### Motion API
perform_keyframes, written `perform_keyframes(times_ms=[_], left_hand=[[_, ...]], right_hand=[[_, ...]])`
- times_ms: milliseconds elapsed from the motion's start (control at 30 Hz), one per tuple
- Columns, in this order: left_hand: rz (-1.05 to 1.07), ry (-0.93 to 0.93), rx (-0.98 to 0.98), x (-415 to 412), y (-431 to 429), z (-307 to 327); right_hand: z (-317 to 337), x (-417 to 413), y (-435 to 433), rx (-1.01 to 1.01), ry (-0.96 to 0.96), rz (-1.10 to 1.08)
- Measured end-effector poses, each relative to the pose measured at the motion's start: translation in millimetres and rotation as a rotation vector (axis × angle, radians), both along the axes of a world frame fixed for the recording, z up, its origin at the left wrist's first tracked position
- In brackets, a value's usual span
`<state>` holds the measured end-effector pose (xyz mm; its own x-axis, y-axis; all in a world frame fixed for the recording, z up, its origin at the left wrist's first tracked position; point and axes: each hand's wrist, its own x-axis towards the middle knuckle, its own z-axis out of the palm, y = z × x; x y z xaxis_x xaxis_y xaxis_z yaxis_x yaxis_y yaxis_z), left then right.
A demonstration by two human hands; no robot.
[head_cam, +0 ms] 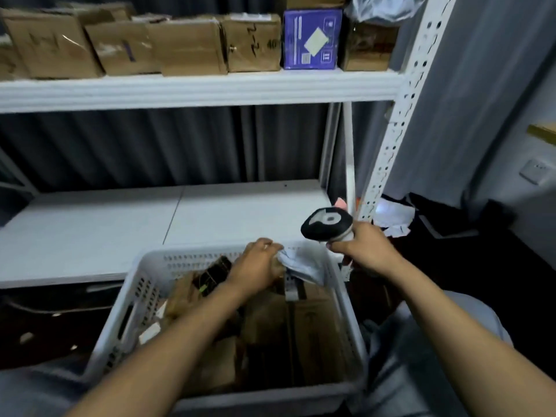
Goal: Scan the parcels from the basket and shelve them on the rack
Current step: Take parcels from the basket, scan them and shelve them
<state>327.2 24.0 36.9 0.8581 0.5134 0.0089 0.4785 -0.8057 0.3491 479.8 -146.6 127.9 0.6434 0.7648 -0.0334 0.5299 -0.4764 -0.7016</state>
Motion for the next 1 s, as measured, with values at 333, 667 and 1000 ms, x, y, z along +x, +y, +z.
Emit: perform_keyframes(times_ms=[333, 667, 1000], left_hand=[[-0.125, 0.21, -0.144, -3, -45, -81], [0.097, -0.125, -0.382, -47, -61, -111], [0.3, -0.264, -0.444, -64, -94, -129]], right_hand=[[-57, -5, -42, -0.146, 0.037, -0.026], [-95, -20, -79, -0.048, 0.283, -0.228], [-136, -46, -108, 0.083, 0.437, -0.239]])
